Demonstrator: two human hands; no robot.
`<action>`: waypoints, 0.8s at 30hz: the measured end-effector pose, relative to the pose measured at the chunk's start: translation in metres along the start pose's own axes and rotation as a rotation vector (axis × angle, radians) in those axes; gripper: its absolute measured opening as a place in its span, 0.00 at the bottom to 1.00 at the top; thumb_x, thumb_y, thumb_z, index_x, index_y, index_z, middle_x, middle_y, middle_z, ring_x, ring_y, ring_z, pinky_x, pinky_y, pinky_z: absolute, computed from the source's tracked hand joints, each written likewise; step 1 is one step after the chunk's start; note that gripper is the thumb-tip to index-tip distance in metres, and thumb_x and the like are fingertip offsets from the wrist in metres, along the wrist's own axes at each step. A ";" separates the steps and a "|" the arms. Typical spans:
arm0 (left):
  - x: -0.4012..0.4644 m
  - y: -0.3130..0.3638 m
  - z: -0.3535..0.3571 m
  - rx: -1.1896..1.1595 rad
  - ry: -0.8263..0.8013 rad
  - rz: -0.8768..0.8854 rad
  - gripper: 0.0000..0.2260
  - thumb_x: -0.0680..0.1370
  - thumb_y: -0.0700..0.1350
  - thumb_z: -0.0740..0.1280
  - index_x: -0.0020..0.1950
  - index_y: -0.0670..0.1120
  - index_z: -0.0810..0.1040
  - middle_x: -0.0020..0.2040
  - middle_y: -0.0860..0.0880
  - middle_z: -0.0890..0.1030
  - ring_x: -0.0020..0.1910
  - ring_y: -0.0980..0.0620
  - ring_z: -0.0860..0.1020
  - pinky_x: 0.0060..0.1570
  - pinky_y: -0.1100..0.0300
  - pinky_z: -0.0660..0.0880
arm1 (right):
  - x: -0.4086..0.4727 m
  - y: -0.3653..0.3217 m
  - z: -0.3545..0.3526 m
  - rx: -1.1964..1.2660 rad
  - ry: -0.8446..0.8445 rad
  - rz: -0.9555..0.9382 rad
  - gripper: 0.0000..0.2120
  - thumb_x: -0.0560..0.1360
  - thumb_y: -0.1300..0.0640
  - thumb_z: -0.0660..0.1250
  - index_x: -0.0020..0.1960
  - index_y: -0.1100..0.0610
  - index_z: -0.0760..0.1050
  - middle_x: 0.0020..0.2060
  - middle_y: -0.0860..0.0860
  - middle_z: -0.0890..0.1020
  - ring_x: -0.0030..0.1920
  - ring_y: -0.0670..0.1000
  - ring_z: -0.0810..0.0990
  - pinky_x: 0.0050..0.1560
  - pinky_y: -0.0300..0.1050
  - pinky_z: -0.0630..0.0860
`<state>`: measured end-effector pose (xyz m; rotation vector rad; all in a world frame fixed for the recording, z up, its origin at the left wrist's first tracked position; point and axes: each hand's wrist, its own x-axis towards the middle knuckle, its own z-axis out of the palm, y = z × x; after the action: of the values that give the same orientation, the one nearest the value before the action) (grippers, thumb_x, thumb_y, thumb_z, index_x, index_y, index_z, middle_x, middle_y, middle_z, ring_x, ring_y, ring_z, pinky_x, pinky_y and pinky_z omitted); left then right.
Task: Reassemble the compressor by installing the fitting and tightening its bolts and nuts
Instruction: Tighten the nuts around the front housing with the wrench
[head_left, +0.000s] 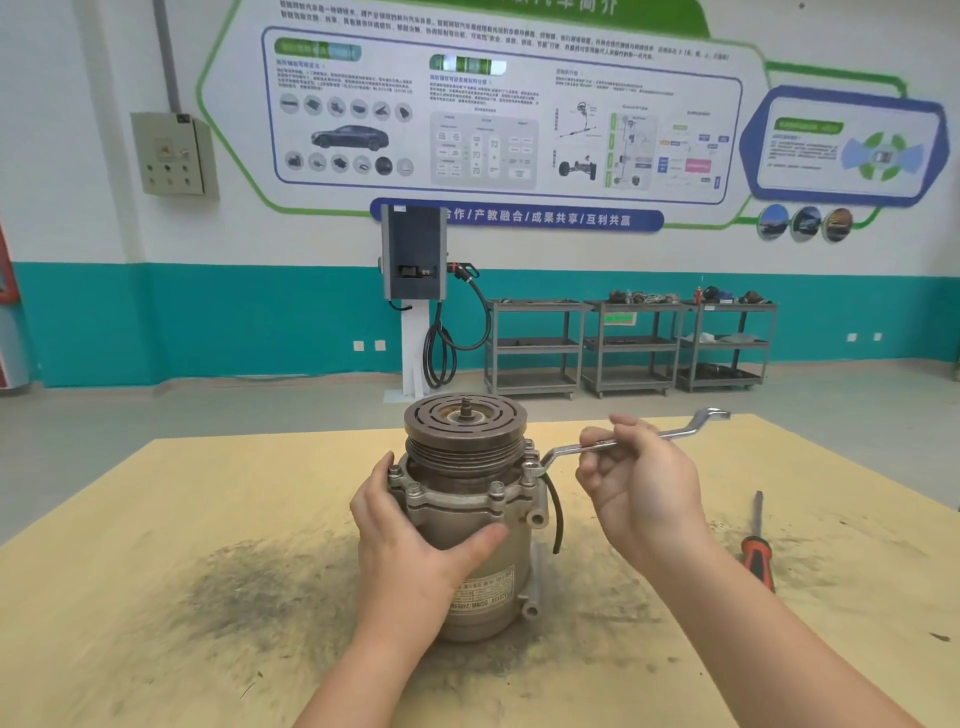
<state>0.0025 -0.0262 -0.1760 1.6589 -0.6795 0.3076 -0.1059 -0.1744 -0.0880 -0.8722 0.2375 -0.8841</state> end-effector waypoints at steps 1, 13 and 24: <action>0.000 0.001 0.000 0.002 -0.001 -0.001 0.54 0.53 0.73 0.72 0.73 0.63 0.50 0.60 0.67 0.55 0.65 0.59 0.61 0.66 0.59 0.61 | 0.004 0.001 0.000 0.022 -0.002 0.057 0.07 0.81 0.67 0.52 0.52 0.59 0.67 0.27 0.56 0.77 0.24 0.51 0.69 0.25 0.40 0.67; -0.001 -0.004 0.000 0.007 0.017 -0.028 0.58 0.46 0.81 0.68 0.72 0.66 0.50 0.55 0.70 0.55 0.65 0.57 0.64 0.66 0.56 0.65 | 0.012 0.027 0.000 0.111 0.017 -0.083 0.07 0.78 0.67 0.49 0.48 0.59 0.65 0.23 0.51 0.69 0.20 0.48 0.61 0.21 0.38 0.60; -0.011 0.007 0.003 0.076 0.094 -0.026 0.57 0.55 0.76 0.71 0.77 0.54 0.52 0.69 0.58 0.60 0.70 0.52 0.63 0.71 0.51 0.63 | -0.065 0.057 -0.020 -0.543 -0.232 -0.782 0.03 0.80 0.42 0.59 0.49 0.36 0.71 0.52 0.43 0.82 0.53 0.47 0.82 0.52 0.36 0.76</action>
<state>-0.0105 -0.0270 -0.1772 1.7130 -0.5816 0.3945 -0.1245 -0.1183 -0.1541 -1.6167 -0.0915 -1.4589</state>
